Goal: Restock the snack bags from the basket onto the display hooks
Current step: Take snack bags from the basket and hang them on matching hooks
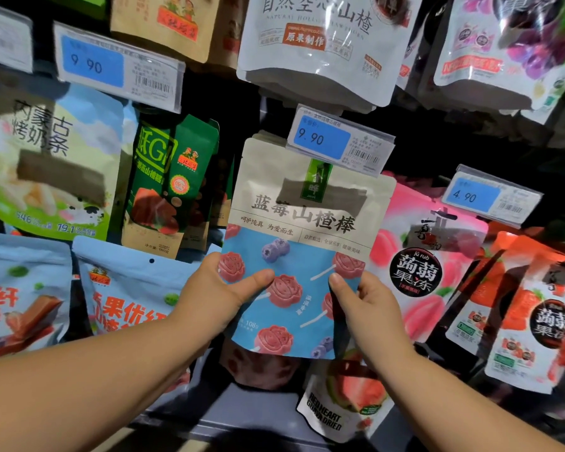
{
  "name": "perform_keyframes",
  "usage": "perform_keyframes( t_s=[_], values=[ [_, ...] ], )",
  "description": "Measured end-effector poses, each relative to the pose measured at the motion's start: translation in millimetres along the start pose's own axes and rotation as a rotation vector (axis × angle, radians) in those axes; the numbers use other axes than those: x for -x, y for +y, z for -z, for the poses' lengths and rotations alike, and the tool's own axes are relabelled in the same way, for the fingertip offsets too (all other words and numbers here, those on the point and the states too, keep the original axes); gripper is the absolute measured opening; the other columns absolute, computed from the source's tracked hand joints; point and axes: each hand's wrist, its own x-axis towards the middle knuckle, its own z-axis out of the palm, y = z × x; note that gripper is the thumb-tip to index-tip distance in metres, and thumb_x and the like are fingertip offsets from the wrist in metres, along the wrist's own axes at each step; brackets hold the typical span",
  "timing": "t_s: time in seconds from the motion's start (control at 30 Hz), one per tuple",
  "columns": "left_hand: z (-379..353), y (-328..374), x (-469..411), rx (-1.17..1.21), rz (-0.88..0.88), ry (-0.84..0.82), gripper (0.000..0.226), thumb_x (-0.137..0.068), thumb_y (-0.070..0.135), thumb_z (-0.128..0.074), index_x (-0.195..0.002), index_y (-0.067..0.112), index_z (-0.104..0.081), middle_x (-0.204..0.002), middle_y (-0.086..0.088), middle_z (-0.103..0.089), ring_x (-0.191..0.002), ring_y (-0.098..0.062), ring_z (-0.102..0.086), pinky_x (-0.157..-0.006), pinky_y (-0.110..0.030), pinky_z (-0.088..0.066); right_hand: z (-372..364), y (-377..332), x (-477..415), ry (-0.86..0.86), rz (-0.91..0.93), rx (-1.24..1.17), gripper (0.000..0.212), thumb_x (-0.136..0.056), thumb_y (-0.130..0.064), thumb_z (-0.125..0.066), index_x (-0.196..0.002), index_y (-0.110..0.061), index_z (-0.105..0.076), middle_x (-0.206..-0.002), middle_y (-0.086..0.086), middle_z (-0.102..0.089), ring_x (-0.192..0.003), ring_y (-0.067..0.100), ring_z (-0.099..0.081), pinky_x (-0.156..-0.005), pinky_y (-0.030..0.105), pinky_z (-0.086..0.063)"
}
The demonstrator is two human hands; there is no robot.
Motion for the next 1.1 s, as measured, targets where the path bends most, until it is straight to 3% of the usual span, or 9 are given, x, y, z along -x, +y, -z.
perform_keyframes(
  t_s=[0.13, 0.33, 0.47, 0.6, 0.7, 0.8, 0.93, 1.03, 1.1],
  values=[
    [-10, 15, -7, -0.093, -0.006, 0.142, 0.063, -0.066, 0.049, -0.085, -0.11, 0.02, -0.05, -0.099, 0.004, -0.067, -0.091, -0.017, -0.066, -0.079, -0.034, -0.054, -4, -3, -6, 0.017, -0.001, 0.018, 0.018, -0.095, -0.013, -0.064, -0.085, -0.028, -0.067, -0.076, -0.013, -0.072, -0.066, -0.008, -0.064, -0.061, 0.014, -0.048],
    [-15, 18, -26, -0.139, 0.026, 0.141, 0.062, -0.072, 0.049, -0.081, -0.115, 0.02, -0.046, -0.11, -0.003, -0.063, -0.099, -0.026, -0.064, -0.089, -0.045, -0.055, -8, 0, -17, 0.031, -0.026, 0.039, 0.016, -0.095, -0.019, -0.063, -0.086, -0.031, -0.065, -0.078, -0.017, -0.071, -0.071, -0.005, -0.065, -0.063, 0.014, -0.048],
    [-18, 14, -38, -0.13, 0.028, 0.126, 0.065, -0.07, 0.051, -0.083, -0.115, 0.017, -0.05, -0.109, -0.003, -0.066, -0.097, -0.025, -0.066, -0.088, -0.047, -0.055, -10, 0, -22, 0.038, -0.025, 0.066, 0.014, -0.096, -0.021, -0.061, -0.089, -0.033, -0.063, -0.08, -0.022, -0.067, -0.07, -0.014, -0.061, -0.059, 0.007, -0.042],
    [-19, 12, -46, -0.125, 0.029, 0.126, 0.084, -0.049, 0.069, -0.079, -0.114, 0.021, -0.052, -0.107, 0.001, -0.068, -0.096, -0.023, -0.068, -0.088, -0.047, -0.056, -15, 2, -28, 0.06, -0.037, 0.103, 0.011, -0.097, -0.024, -0.061, -0.09, -0.032, -0.063, -0.083, -0.02, -0.068, -0.08, -0.004, -0.061, -0.065, 0.013, -0.044],
    [-19, 10, -50, -0.123, 0.018, 0.143, 0.069, -0.062, 0.058, -0.084, -0.11, 0.021, -0.051, -0.106, -0.001, -0.067, -0.096, -0.024, -0.067, -0.088, -0.048, -0.056, -19, 3, -31, 0.083, -0.052, 0.128, 0.006, -0.097, -0.025, -0.061, -0.092, -0.027, -0.065, -0.085, -0.017, -0.068, -0.082, 0.005, -0.063, -0.067, 0.017, -0.044],
    [-21, 7, -50, -0.141, -0.044, 0.211, 0.061, -0.069, 0.044, -0.086, -0.107, 0.02, -0.046, -0.113, -0.005, -0.06, -0.101, -0.026, -0.062, -0.091, -0.047, -0.053, -18, 1, -27, 0.084, -0.046, 0.147, 0.004, -0.096, -0.025, -0.062, -0.096, -0.024, -0.066, -0.084, -0.015, -0.069, -0.08, 0.003, -0.063, -0.066, 0.015, -0.044],
    [-25, 16, -42, -0.279, -0.208, 0.369, 0.082, -0.063, 0.036, -0.09, -0.126, 0.012, -0.043, -0.125, -0.007, -0.043, -0.118, -0.027, -0.045, -0.102, -0.049, -0.043, -8, -10, -13, 0.11, -0.023, 0.088, 0.01, -0.094, -0.016, -0.065, -0.102, -0.022, -0.063, -0.075, -0.014, -0.064, -0.063, -0.013, -0.058, -0.061, 0.006, -0.042],
    [-30, 28, -31, -0.36, -0.367, 0.441, 0.087, -0.061, 0.028, -0.092, -0.13, 0.007, -0.043, -0.127, -0.014, -0.043, -0.118, -0.028, -0.041, -0.104, -0.049, -0.039, 8, -23, -3, 0.126, -0.03, 0.0, 0.019, -0.093, -0.015, -0.065, -0.109, -0.023, -0.057, -0.094, -0.011, -0.064, -0.076, -0.016, -0.06, -0.074, 0.006, -0.047],
    [-37, 34, -20, -0.415, -0.515, 0.447, 0.08, -0.063, 0.018, -0.091, -0.127, 0.008, -0.044, -0.123, -0.017, -0.045, -0.113, -0.026, -0.041, -0.101, -0.04, -0.033, 22, -30, 6, 0.129, -0.03, -0.002, 0.021, -0.094, -0.017, -0.065, -0.11, -0.026, -0.056, -0.1, -0.01, -0.064, -0.083, -0.011, -0.062, -0.078, 0.01, -0.05]
  ],
)
